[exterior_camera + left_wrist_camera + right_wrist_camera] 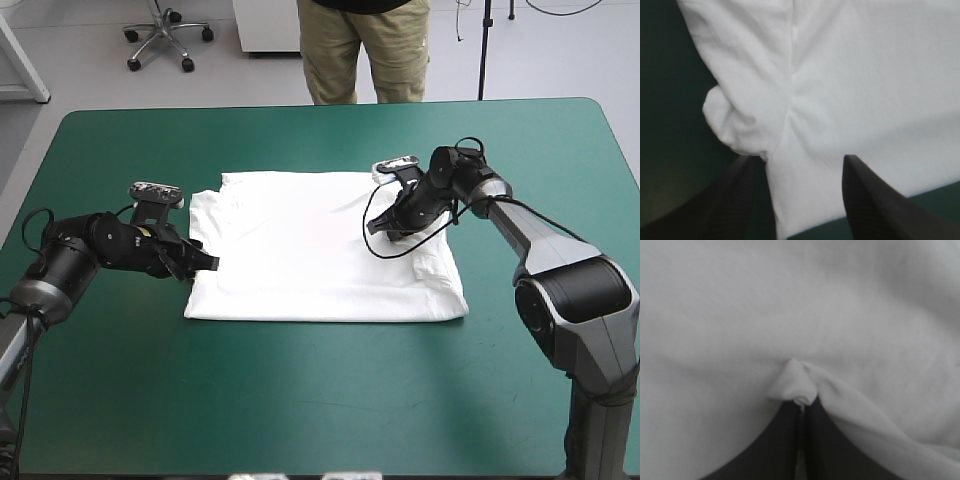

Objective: Fold the cloth

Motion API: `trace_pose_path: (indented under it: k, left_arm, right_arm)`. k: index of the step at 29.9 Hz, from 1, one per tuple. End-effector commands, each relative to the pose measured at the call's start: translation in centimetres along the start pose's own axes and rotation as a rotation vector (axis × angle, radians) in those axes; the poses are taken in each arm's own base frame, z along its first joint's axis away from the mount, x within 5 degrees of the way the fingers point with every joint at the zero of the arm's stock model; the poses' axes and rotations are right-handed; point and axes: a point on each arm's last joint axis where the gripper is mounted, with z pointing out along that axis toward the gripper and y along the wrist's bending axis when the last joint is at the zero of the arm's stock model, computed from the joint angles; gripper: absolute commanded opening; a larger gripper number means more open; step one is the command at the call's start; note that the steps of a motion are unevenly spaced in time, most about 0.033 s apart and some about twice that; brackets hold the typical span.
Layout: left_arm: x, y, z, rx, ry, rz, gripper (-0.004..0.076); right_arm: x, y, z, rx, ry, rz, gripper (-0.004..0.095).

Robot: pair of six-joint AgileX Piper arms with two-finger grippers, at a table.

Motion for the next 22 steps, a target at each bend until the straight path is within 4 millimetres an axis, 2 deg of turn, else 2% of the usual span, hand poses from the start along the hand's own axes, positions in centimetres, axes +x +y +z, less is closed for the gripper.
trace_pose_path:
  k: [1, 5, 7, 11, 14, 18, 22]
  left_arm:
    - [-1.3, -0.2, -1.6, -0.011, -0.116, -0.047, 0.0388]
    - [-1.9, 0.6, -1.8, -0.045, -0.190, -0.123, 0.0390]
    - [-2.2, 1.8, -2.0, -0.072, -0.239, -0.176, 0.0390]
    - [-2.2, 5.4, -2.1, -0.143, -0.271, -0.301, 0.0388]
    - [-1.7, 7.4, -0.9, -0.141, -0.225, -0.360, 0.0388]
    - [-1.8, 7.8, 1.9, -0.060, -0.166, -0.382, 0.0386]
    - [-2.1, 7.7, 4.5, 0.028, -0.154, -0.393, 0.0377]
  right_arm:
    - [-0.8, 0.2, -1.7, 0.020, -0.059, -0.026, 0.0177]
    - [-0.7, 0.7, -2.8, 0.010, -0.060, -0.037, 0.0390]
    - [-0.6, 1.2, -4.3, 0.004, -0.072, -0.044, 0.0425]
    - [-0.5, 2.4, -8.6, 0.012, -0.146, -0.074, 0.0426]
    - [-0.3, 3.3, -11.9, 0.023, -0.222, -0.094, 0.0426]
    - [0.2, 4.2, -14.8, 0.031, -0.289, -0.110, 0.0426]
    - [0.5, 4.4, -15.3, 0.027, -0.283, -0.114, 0.0422]
